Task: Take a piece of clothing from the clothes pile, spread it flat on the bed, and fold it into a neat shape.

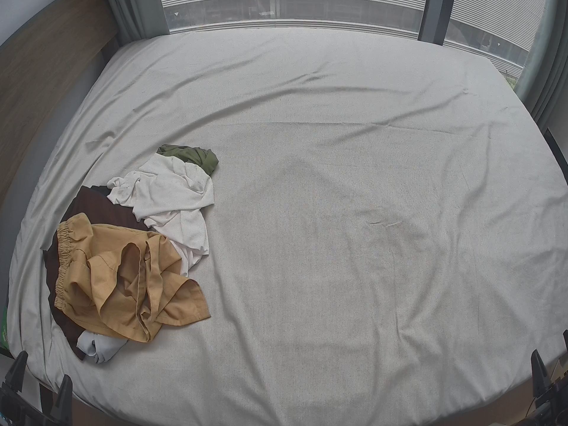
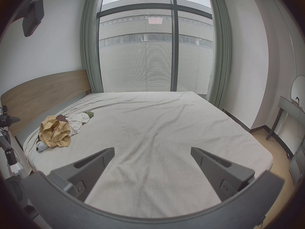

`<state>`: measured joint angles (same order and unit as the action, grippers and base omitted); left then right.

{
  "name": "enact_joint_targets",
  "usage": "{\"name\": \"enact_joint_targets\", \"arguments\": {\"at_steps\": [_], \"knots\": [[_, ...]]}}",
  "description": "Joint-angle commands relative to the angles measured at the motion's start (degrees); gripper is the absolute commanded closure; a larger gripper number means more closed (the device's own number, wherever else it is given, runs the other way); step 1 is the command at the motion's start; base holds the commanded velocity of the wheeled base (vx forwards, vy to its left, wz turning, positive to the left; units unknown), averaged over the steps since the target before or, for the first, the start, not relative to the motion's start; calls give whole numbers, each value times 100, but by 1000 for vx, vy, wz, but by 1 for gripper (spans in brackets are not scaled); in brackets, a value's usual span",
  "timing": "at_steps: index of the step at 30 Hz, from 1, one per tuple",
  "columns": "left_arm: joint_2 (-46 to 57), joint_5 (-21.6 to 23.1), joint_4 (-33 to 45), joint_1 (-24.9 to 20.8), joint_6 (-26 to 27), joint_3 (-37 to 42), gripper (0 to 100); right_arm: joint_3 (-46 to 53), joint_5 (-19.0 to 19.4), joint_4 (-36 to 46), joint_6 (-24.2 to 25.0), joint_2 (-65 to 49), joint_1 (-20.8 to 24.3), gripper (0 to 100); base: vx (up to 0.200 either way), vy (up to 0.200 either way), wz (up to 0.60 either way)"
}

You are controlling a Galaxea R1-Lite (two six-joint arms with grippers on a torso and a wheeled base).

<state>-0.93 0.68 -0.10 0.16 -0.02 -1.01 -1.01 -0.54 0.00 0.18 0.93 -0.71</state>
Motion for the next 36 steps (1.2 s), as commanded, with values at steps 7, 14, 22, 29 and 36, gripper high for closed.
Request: {"name": "enact_joint_targets", "arguments": {"at_steps": [7, 14, 22, 29, 36], "knots": [[93, 20, 10, 2, 29, 101, 0, 101, 62, -9, 8, -31, 0, 0, 0, 0, 0], [93, 11, 10, 2, 20, 101, 0, 101, 106, -9, -45, -31, 0, 0, 0, 0, 0], [93, 28, 1, 2, 11, 101, 0, -189, 247, -299, -124, -22, -8, 0, 0, 0, 0], [93, 28, 1, 11, -6, 101, 0, -672, 493, -325, -106, 1147, 326, 0, 0, 0, 0], [93, 28, -8, 11, -33, 101, 0, -883, 502, -1107, -106, 2245, 457, 0, 0, 0, 0]]}}
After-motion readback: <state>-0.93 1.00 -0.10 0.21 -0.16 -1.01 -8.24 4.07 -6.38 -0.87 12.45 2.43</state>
